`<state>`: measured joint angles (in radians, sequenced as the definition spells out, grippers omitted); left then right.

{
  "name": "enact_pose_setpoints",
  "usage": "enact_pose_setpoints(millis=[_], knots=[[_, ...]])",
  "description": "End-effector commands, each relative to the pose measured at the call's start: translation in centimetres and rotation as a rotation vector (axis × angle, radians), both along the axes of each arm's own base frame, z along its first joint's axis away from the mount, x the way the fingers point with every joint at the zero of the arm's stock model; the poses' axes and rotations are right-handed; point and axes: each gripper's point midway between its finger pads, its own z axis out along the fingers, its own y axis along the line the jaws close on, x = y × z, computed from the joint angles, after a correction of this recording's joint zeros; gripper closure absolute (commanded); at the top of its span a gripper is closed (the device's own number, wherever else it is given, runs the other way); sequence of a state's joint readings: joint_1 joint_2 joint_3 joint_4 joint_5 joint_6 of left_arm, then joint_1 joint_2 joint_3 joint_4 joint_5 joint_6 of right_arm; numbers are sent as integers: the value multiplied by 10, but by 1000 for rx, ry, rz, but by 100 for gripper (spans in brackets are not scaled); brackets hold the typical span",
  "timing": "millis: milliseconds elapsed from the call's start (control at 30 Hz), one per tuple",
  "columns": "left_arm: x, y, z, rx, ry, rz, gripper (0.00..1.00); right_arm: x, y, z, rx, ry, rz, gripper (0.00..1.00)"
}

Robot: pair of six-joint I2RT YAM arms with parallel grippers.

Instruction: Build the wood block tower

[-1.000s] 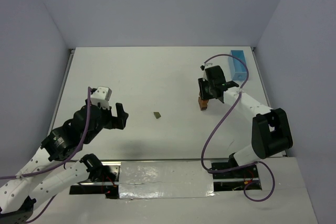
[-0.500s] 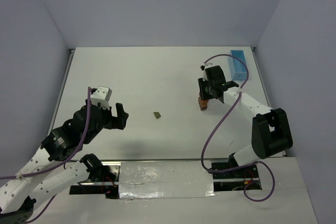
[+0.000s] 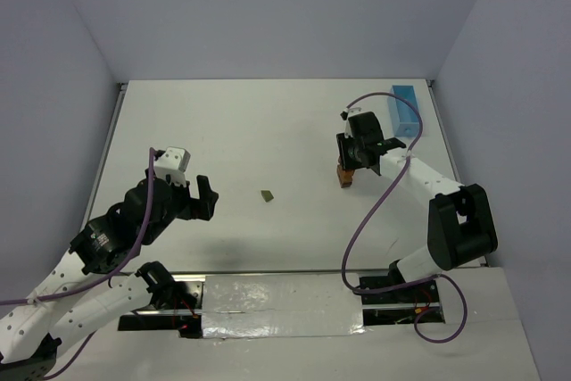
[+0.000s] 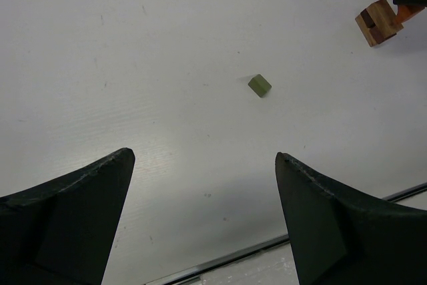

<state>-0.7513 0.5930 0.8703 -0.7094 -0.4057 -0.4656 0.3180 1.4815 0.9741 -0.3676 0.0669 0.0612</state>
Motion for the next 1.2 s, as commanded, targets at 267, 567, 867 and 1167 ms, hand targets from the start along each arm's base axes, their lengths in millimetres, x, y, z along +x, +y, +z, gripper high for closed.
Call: enact_pose_setpoints(millis=[267, 567, 867, 1167], knots=[[4, -4, 12, -16, -49, -21, 0, 0, -1, -5, -1, 9, 0, 83], [4, -4, 13, -18, -51, -21, 0, -2, 0, -7, 5, 9, 2, 82], [3, -4, 13, -19, -52, -22, 1, -2, 2, -6, 10, 6, 9, 80], [4, -4, 13, -20, -51, -24, 1, -4, 2, -6, 15, 6, 11, 77]])
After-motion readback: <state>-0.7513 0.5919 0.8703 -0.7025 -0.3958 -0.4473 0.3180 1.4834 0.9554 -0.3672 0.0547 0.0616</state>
